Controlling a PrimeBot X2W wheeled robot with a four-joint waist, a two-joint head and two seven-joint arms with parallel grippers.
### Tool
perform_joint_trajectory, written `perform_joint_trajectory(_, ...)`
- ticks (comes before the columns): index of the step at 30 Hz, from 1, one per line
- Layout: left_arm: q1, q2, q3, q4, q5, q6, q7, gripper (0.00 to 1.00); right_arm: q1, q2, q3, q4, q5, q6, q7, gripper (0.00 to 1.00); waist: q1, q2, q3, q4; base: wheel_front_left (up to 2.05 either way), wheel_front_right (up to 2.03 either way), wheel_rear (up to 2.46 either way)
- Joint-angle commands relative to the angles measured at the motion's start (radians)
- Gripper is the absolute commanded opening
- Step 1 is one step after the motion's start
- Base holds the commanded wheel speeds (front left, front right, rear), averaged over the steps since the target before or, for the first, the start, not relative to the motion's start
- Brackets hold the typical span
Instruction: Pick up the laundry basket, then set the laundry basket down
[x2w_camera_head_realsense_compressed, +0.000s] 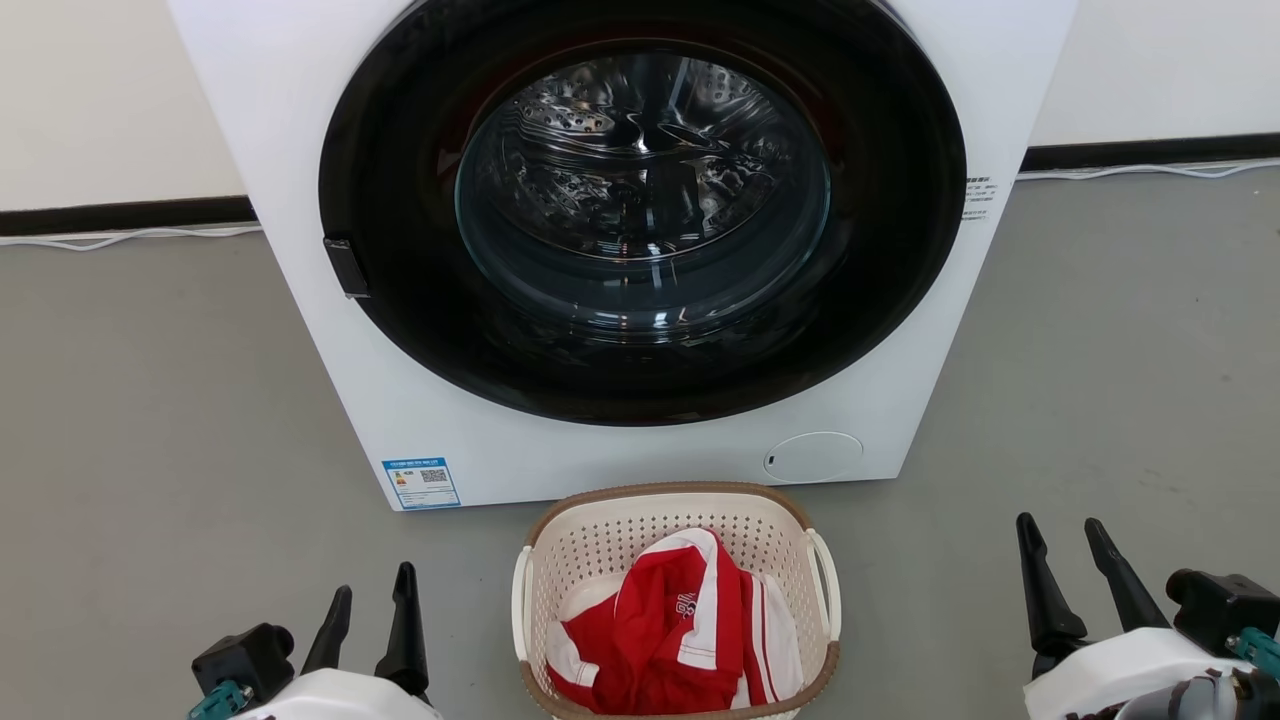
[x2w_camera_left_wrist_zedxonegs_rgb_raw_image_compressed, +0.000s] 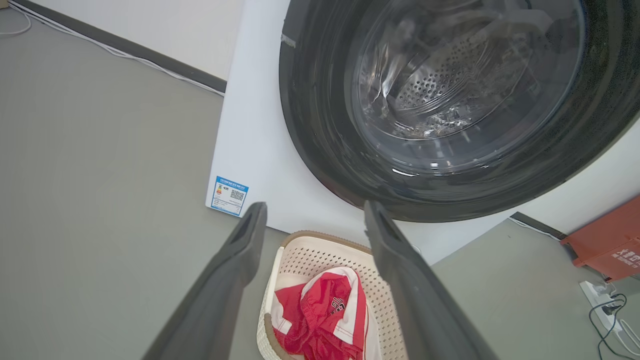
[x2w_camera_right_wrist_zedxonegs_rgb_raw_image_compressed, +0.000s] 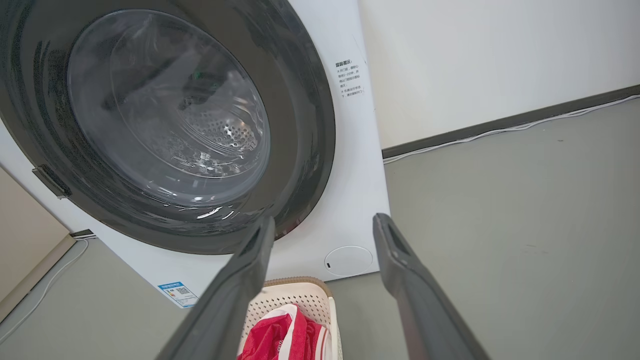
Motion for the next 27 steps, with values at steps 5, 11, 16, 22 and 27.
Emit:
perform_joint_trajectory(5,-0.024,0.011,0.023,-0.04,0.096,0.009,-0.026,1.0,-0.052,-0.029,0.02,-0.011,-0.083,0.006,-0.037,1.0,0.0,0.0,0.001,-0.001,0.0,0.0,0.0)
perform_joint_trajectory(11,-0.019,0.011,0.024,-0.046,0.174,0.01,-0.044,1.0,-0.057,-0.038,0.029,0.0,-0.153,0.007,-0.054,1.0,0.0,0.0,0.002,-0.002,0.0,0.0,0.0)
perform_joint_trajectory(16,-0.019,0.012,0.022,-0.048,0.232,0.014,-0.058,1.0,-0.061,-0.047,0.034,0.004,-0.211,0.007,-0.069,1.0,0.0,0.0,0.002,-0.001,0.0,0.0,0.0)
perform_joint_trajectory(22,-0.018,0.013,0.021,-0.049,0.288,0.02,-0.073,1.0,-0.063,-0.053,0.038,0.01,-0.268,0.007,-0.084,1.0,-0.0001,0.0,0.001,0.0,0.0,0.0,0.0)
perform_joint_trajectory(27,-0.017,0.013,0.023,-0.051,0.323,0.023,-0.082,1.0,-0.06,-0.053,0.04,0.016,-0.302,0.007,-0.093,1.0,-0.0001,0.0,-0.001,-0.001,0.0,0.0,0.0)
